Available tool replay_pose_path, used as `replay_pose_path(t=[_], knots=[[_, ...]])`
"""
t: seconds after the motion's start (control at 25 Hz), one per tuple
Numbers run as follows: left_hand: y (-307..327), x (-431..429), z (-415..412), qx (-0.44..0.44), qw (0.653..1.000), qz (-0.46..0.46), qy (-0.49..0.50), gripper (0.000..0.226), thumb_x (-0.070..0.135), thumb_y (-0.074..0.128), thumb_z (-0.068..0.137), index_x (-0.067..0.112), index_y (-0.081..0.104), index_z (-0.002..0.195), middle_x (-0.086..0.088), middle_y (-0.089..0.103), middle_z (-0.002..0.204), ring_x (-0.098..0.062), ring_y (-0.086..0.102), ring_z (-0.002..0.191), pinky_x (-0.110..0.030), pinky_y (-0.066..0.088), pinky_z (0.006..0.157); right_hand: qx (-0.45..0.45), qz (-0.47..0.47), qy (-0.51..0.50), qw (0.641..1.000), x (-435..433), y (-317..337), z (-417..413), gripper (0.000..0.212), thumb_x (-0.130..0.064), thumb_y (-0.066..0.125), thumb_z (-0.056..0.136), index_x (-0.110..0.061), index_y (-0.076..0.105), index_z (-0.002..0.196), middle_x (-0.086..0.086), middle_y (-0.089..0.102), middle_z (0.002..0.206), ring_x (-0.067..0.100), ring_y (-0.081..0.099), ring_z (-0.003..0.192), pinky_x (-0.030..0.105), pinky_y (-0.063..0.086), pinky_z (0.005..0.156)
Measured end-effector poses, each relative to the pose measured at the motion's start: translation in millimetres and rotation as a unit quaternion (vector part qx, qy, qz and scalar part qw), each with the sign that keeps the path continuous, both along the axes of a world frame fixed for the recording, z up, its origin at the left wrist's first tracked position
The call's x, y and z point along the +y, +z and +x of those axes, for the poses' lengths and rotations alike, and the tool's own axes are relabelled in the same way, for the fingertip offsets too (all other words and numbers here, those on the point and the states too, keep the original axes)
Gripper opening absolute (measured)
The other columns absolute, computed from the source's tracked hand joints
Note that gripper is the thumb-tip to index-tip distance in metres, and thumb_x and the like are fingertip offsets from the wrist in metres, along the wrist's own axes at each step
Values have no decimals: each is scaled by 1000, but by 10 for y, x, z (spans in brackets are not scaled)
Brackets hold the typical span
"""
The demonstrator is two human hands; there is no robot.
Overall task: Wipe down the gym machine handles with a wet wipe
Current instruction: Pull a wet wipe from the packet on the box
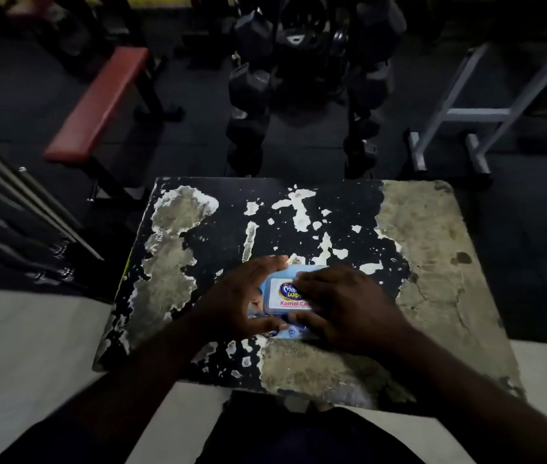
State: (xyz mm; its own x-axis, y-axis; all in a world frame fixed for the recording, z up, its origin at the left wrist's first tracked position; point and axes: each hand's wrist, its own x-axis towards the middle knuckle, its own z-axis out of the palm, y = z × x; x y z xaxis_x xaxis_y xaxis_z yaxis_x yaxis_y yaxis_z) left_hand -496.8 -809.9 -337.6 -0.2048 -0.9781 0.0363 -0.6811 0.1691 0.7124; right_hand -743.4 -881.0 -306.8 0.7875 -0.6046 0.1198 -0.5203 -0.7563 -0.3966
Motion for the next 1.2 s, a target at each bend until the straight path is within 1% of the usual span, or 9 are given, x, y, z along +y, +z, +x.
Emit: replay_pose_path(t=[0.12, 0.24, 0.36, 0.48, 0.64, 0.76, 1.0, 1.08, 1.2], knots=[[11, -6, -5, -1, 1000, -11, 1, 97, 54, 88, 76, 26, 40, 156, 16, 42, 157, 0, 53, 129, -11, 52, 80, 9, -31, 41, 999, -18, 55, 32, 42, -58, 53, 99, -25, 74, 114, -1, 75, 111, 23, 70, 92, 36, 56, 78], [6, -17, -2, -17, 1000, -11, -7, 96, 56, 89, 74, 26, 43, 153, 14, 48, 152, -2, 65, 103, -23, 57, 76, 8, 36, -35, 999, -139, 185, 104, 54, -60, 33, 105, -25, 66, 80, -4, 66, 73, 14, 60, 67, 33, 46, 61], [-52, -12, 36, -40, 999, -6, 13, 115, 65, 88, 69, 22, 30, 159, 7, 54, 143, 6, 59, 105, -33, 57, 88, -47, 125, -91, 987, -406, 140, 258, 44, -50, 49, 104, -28, 50, 66, -9, 53, 58, 2, 50, 52, 26, 37, 55], [-68, 21, 42, -33, 999, -17, 22, 136, 66, 88, 69, 23, 3, 166, 4, 31, 167, -12, 51, 138, -36, 52, 105, -98, 157, -126, 975, -624, 20, 275, 10, -35, 69, 97, -29, 65, 102, -11, 66, 92, 4, 62, 81, 17, 41, 69], [-21, -1, 25, -51, 998, -44, -16, 115, 62, 86, 75, 19, 26, 163, 4, -5, 175, -14, 31, 154, -20, 53, 94, -56, -40, 2, 998, -576, -45, 122, 45, -17, 78, 87, -22, 66, 129, 2, 61, 126, 21, 57, 109, 33, 50, 86], [-24, -27, 46, -70, 996, -39, -27, 105, 68, 76, 81, 18, 33, 161, 7, 0, 175, -5, 50, 137, -28, 56, 96, -42, 16, 109, 993, -295, 15, 97, 33, -36, 65, 99, -28, 67, 130, -4, 61, 121, 15, 59, 100, 35, 54, 80], [-72, -49, 26, -74, 994, -79, -33, 96, 60, 70, 90, 8, 31, 161, -4, 22, 172, -19, 26, 157, -49, 36, 121, 2, 33, 102, 994, -147, 50, 199, 44, -70, 47, 95, -33, 62, 115, -10, 56, 118, 14, 53, 99, 36, 47, 83], [-82, -34, 27, -75, 993, -85, -36, 96, 58, 74, 88, 9, 33, 160, -3, 24, 171, -23, 38, 152, -46, 42, 116, -39, 46, 111, 992, -166, 111, 182, 32, -60, 62, 93, -29, 59, 100, -10, 57, 100, 13, 52, 88, 32, 44, 74], [-72, -13, 34, -34, 998, -48, -26, 97, 57, 80, 84, 19, 34, 161, 8, 20, 172, -32, 69, 111, -14, 52, 86, -54, 69, 66, 994, -228, 139, 35, 26, -44, 71, 91, -28, 53, 81, -14, 52, 78, 10, 49, 75, 32, 44, 64]])
